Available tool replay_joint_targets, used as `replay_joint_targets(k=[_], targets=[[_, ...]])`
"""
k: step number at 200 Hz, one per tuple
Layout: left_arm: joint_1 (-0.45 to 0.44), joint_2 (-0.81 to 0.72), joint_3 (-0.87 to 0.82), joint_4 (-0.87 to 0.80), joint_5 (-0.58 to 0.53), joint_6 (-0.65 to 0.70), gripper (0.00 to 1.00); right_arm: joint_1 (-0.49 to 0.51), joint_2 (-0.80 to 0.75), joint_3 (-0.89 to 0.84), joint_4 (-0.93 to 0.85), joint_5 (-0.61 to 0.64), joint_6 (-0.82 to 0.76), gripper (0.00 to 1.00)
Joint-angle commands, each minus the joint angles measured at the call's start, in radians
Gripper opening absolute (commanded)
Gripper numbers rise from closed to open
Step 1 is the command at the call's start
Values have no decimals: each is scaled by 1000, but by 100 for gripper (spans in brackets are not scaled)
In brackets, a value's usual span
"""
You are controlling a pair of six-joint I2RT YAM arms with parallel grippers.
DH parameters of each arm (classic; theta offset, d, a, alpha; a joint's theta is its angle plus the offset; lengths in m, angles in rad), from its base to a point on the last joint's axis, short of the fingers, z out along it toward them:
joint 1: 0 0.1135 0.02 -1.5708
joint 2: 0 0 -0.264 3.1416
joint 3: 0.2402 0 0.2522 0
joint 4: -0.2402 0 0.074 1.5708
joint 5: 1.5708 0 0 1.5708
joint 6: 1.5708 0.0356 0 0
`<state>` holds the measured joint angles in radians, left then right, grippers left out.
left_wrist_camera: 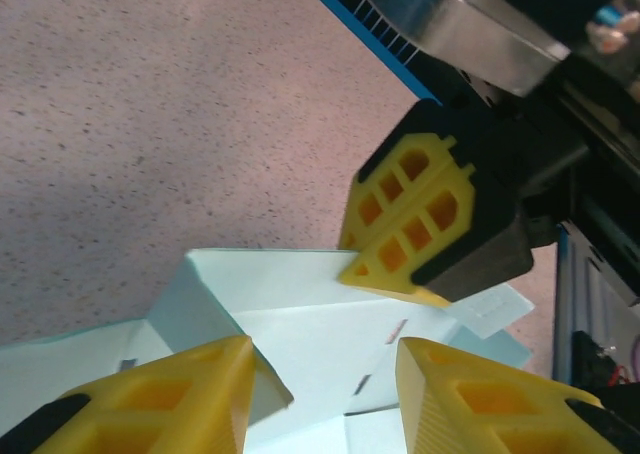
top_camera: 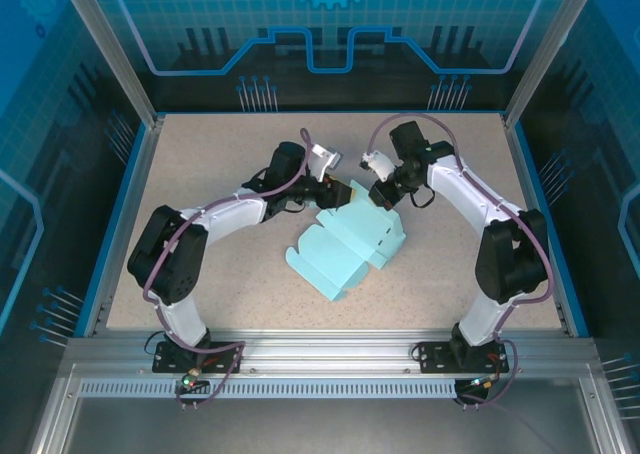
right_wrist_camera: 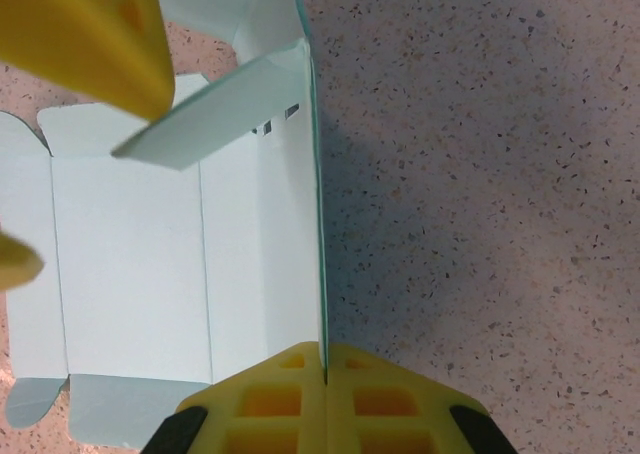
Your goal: Fold the paper box
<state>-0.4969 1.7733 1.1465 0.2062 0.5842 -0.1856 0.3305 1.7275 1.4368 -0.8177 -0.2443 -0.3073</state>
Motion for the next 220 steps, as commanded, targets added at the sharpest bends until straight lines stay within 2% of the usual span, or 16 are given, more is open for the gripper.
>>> replay_joint_targets(k=[1,50,81,103,119,144,178,220], targets=[[-8,0,-27,31,76,-20,44,-7,-15,12,31,-24,6,0],[36,-130,-59,-90,-83,157,55,-7,-72,-20,23,-14,-106,0],[52,-187,-47,-169,-134,339,59,-5,-111,-55,39,-53,-177,0],[54,-200,-4,-252,-125,480,62,7,-127,-67,42,-65,-215,0],[54,-197,26,-306,-77,588,63,13,-137,-75,48,-71,-236,0],[54,-172,83,-382,-41,679,64,19,-146,-81,55,-79,-255,0],[52,-126,140,-422,22,711,63,26,-158,-103,76,-92,-284,0],[46,-57,223,-511,71,731,56,31,-163,-110,87,-96,-285,0]])
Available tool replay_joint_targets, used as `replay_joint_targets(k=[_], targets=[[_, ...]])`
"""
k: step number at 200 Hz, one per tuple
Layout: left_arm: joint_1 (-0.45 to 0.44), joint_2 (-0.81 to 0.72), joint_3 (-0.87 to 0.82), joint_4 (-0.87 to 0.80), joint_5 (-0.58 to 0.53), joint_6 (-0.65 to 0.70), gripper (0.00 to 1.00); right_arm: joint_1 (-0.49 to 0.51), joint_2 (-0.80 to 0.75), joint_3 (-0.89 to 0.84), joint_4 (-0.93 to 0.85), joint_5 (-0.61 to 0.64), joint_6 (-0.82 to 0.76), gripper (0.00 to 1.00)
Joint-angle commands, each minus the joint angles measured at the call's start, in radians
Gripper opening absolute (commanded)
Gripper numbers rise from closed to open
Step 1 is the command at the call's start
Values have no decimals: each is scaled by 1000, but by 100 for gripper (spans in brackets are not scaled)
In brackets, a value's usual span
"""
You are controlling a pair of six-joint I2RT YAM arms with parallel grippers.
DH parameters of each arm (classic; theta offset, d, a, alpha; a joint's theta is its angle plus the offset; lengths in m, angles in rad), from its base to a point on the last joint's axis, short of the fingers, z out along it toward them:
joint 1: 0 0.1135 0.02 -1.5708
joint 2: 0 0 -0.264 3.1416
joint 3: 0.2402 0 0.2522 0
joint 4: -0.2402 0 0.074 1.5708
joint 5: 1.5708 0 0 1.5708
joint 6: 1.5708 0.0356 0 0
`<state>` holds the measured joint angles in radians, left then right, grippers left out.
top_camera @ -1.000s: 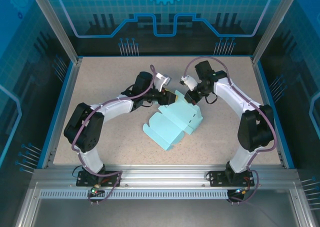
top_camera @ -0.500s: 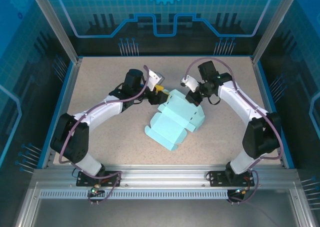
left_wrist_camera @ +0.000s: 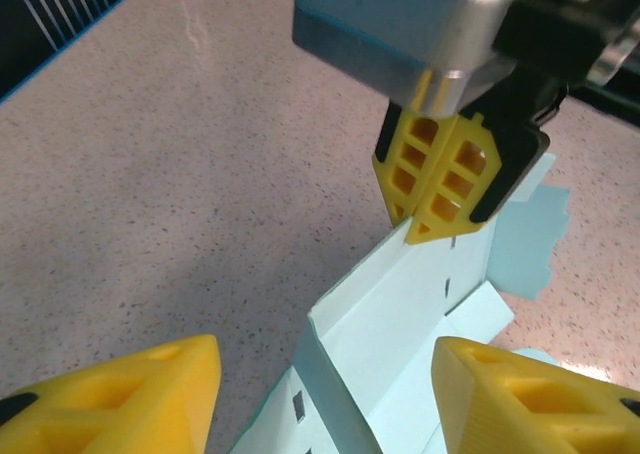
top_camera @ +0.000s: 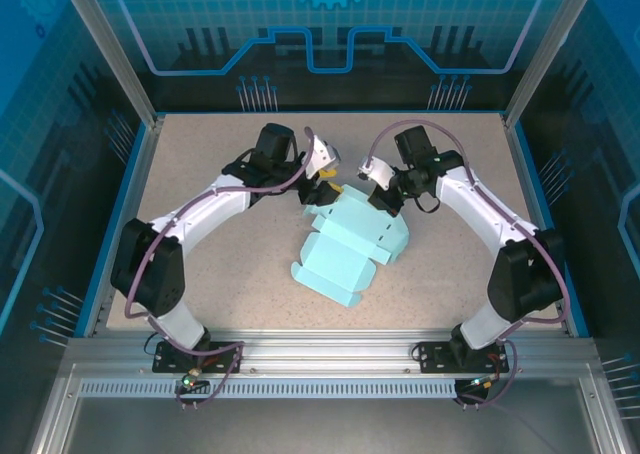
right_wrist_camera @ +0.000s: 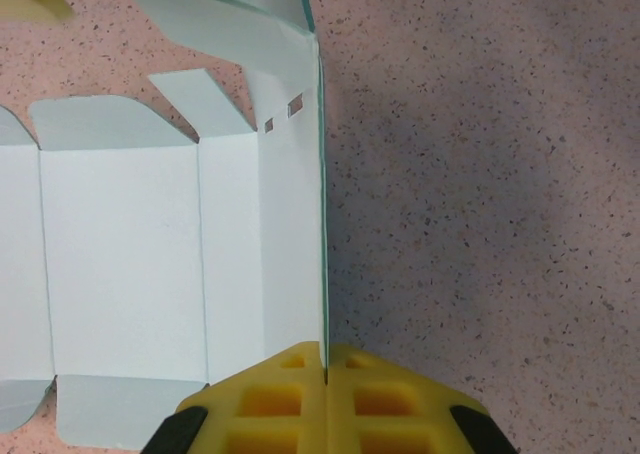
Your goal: Fold the paper box
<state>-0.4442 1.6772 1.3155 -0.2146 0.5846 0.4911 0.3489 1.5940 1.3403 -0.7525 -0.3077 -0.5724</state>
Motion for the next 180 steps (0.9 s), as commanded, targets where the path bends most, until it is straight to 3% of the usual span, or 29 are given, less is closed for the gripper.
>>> replay_joint_targets(k=[1,56,82,130,180], targets=[[-6,40,55,-92,70,55,56,13,-29,-13,21,-33,-21,0],[7,-10,16,-41,-4,-40,60,30,-34,-22,33,54,-19,0],[47,-92,-87,59,-42,-198,60,47,-52,-60,94,134,-15,0],[184,-181,-313,228,-266,-555,58,142,-56,-146,250,407,-78,0],[206,-37,-282,82,-261,-526,52,222,-60,-258,469,630,-205,0]])
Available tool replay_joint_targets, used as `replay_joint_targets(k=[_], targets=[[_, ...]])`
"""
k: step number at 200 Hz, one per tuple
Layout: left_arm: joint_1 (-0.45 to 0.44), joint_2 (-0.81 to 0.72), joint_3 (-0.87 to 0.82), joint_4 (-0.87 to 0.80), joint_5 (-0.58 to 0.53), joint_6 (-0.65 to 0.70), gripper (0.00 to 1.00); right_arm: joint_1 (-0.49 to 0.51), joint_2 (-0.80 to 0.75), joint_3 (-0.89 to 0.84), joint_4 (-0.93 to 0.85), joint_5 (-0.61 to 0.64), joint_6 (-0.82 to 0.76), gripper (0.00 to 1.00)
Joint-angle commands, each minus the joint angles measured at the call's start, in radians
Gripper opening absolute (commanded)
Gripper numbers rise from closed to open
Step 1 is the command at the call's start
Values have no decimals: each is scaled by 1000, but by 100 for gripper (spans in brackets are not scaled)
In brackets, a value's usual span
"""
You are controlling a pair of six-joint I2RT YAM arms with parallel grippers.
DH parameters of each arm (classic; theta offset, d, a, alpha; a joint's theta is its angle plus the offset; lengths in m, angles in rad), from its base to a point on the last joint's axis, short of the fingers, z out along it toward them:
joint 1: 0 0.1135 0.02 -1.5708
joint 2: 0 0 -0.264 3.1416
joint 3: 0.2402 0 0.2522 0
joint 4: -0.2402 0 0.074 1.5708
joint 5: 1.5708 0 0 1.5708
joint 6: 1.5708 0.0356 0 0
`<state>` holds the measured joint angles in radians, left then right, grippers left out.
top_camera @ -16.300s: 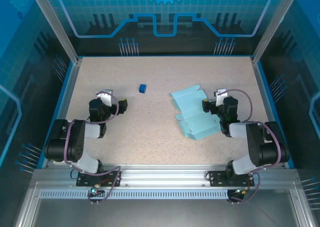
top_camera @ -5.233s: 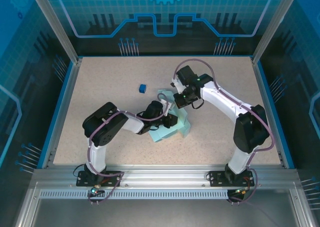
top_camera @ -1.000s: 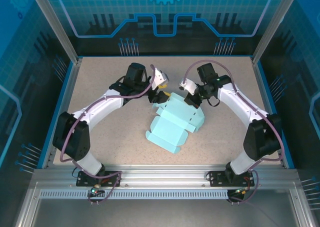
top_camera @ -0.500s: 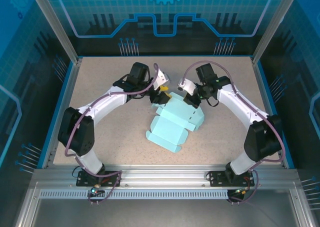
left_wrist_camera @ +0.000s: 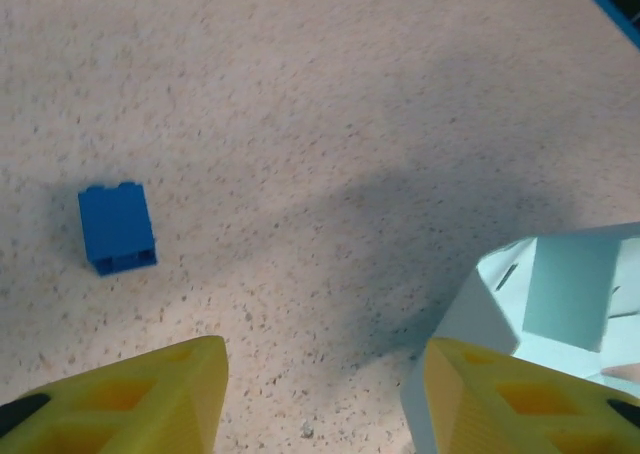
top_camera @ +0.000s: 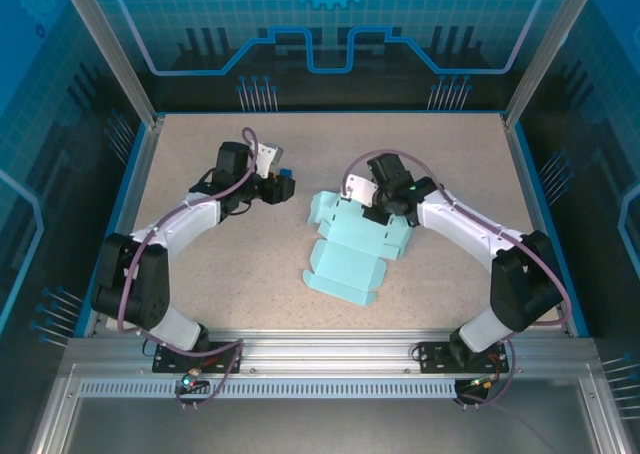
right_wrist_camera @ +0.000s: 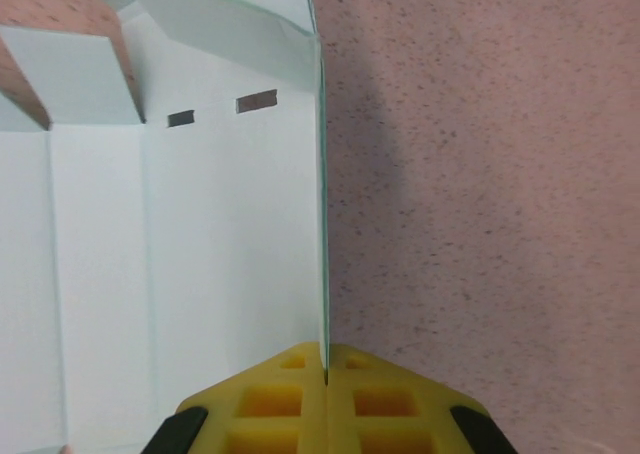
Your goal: Fold the paper box
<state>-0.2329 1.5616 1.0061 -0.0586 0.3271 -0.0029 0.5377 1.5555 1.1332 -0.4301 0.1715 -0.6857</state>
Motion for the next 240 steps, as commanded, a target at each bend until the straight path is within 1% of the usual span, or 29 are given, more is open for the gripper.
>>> replay_joint_targets(k=[1,38,53,84,112,148,152,173,226,240], targets=[[-5,82,29,-75,1,-32,51,35,-21,-52,149,153,-93,0],[-13,171,24,-25,124,-46,45,71,-37,-126,267,225,-162,0],[-23,199,30,-19,133,-44,44,78,-50,-151,307,241,-182,0],[-33,256,57,-3,197,-69,41,88,-73,-198,381,274,-222,0],[-43,309,94,30,245,-91,42,93,-104,-231,430,286,-231,0],[-45,354,156,29,257,-93,42,106,-120,-248,458,309,-249,0],[-45,360,164,27,258,-91,42,108,-120,-276,465,315,-250,0],[-45,392,194,27,281,-87,42,120,-120,-309,507,336,-256,0],[-45,420,195,33,319,-76,42,182,-112,-407,667,437,-292,0],[-46,417,181,40,337,-66,42,195,-112,-425,684,453,-290,0]])
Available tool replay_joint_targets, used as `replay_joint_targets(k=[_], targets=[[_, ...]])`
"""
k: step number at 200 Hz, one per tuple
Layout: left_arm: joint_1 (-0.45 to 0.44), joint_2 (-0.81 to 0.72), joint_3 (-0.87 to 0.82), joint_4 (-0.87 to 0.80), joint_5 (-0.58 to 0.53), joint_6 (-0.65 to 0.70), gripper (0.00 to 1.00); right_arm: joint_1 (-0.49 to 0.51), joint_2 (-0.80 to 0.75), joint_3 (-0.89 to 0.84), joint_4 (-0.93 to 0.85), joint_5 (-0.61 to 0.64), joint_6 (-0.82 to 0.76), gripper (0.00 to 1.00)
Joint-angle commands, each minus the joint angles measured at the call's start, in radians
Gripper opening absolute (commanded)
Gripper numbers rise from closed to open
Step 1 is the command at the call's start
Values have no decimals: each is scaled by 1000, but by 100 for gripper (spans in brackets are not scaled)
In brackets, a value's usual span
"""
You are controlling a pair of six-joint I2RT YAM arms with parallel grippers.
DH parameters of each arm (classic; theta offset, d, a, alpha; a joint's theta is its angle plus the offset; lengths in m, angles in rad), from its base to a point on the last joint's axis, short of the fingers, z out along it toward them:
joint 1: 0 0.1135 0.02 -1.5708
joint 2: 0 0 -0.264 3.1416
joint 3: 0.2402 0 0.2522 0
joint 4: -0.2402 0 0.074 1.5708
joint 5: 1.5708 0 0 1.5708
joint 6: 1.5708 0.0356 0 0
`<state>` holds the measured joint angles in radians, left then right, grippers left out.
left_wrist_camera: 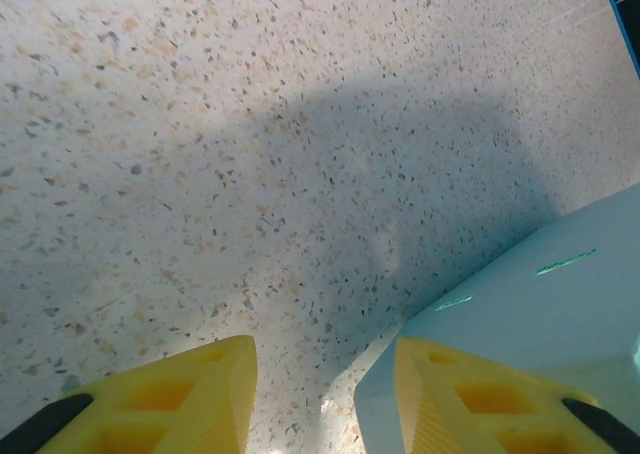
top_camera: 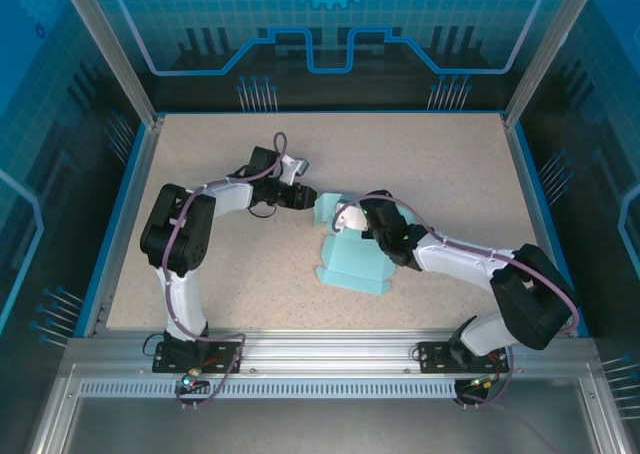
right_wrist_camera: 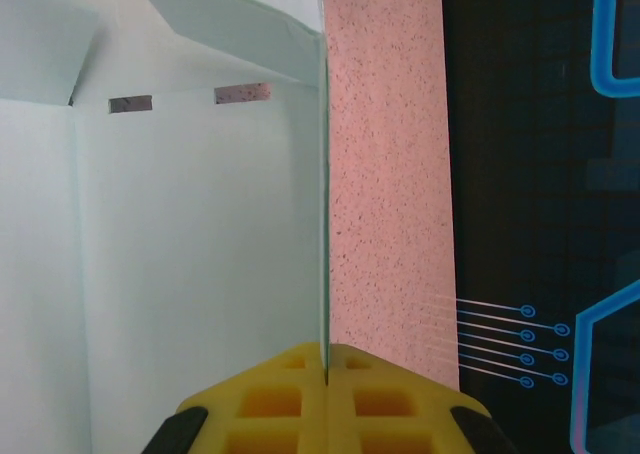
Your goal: Fold the paper box
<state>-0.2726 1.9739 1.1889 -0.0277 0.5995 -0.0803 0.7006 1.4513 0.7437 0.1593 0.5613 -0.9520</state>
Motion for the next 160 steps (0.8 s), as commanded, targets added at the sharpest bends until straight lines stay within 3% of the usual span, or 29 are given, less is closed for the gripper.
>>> replay_joint_targets(k=[1,160], targets=[[-5,4,-3,9,65,13,42,32,-9,-36,95,64,-23,0],[-12,-93,-88,-70,237,235,53,31,-25,-13,86,85,-25,0]])
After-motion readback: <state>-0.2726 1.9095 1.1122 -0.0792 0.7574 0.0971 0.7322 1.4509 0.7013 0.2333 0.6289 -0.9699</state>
